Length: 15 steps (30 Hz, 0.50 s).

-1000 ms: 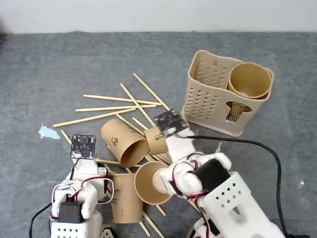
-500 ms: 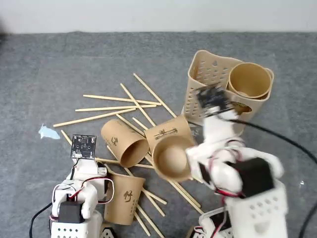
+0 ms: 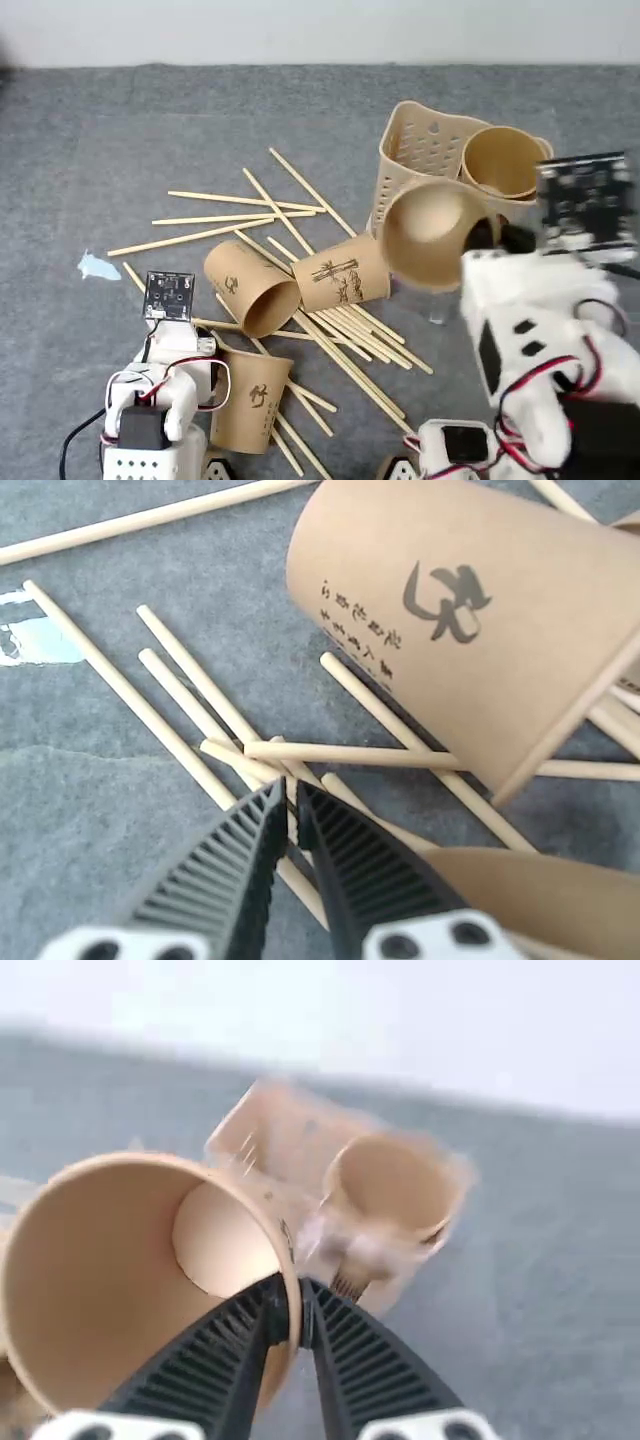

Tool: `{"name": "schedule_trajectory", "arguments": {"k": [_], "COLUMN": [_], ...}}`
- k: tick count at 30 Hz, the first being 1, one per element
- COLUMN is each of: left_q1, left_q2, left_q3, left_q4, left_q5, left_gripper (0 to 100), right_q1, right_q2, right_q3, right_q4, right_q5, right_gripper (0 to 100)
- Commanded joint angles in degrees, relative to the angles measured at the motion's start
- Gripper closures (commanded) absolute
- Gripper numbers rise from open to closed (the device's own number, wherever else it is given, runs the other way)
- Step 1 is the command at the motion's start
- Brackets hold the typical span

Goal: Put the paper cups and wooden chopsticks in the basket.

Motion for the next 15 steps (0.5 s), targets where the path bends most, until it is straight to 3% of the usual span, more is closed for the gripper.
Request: {"name": "schedule_trajectory", "arguments": {"k": [1,7,15], "left_q1": [0.18,0.18,0.18], "left_q2": [-0.97,-0.97,-0.97], "left_q3": [-0.48,-0.48,-0.48], "left_q4": [0.18,0.18,0.18], "left_q5": [0.62,0.62,0.62], "left_gripper": [99,99,99], "right_q1": [6.29,14.02,15.34], "right_q2": [3.30,11.21,20.79], "right_q3": [-2.64,-2.64,-2.64], "right_q4": [-6.37,-13.32,-16.57], "right_q5": [0.35,0.18,-1.23], "right_gripper": [99.1,99.1,99.1]}}
